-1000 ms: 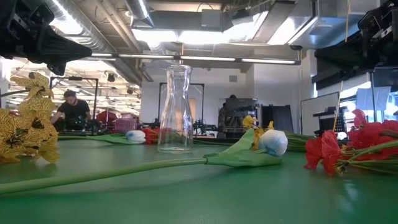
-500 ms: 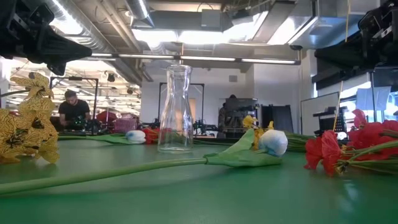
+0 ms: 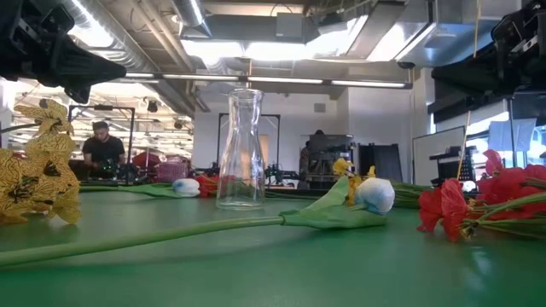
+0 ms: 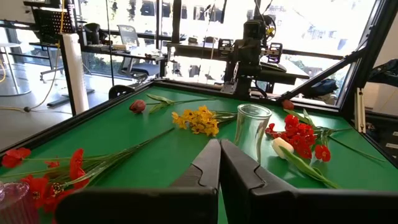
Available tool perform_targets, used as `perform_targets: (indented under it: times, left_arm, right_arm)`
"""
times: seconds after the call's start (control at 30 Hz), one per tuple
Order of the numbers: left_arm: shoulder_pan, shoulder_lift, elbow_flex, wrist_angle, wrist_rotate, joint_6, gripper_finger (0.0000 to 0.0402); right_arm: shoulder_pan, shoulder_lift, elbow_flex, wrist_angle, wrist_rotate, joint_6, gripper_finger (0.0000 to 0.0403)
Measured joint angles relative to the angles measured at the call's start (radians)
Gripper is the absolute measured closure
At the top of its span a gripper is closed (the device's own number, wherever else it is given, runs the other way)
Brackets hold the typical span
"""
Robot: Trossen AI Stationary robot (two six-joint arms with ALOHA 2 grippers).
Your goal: Sort flowers into vase by color
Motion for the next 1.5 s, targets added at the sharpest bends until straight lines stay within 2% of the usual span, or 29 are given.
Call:
perform_targets:
  times: [1.17, 1.37, 1.5]
  left_arm:
    - [0.000, 0.000, 0.000, 0.000, 0.000, 0.000, 0.0401]
    - [0.000, 0.000, 0.000, 0.000, 0.000, 0.000, 0.0401]
    - [0.000, 0.000, 0.000, 0.000, 0.000, 0.000, 0.0401]
  right_arm:
    - [0.000, 0.000, 0.000, 0.002, 0.000, 0.000, 0.0384]
    - [0.000, 0.000, 0.001, 0.054, -0.002, 0.002, 0.0384]
    - [0.000, 0.013, 0.048, 0.024, 0.026, -0.002, 0.0384]
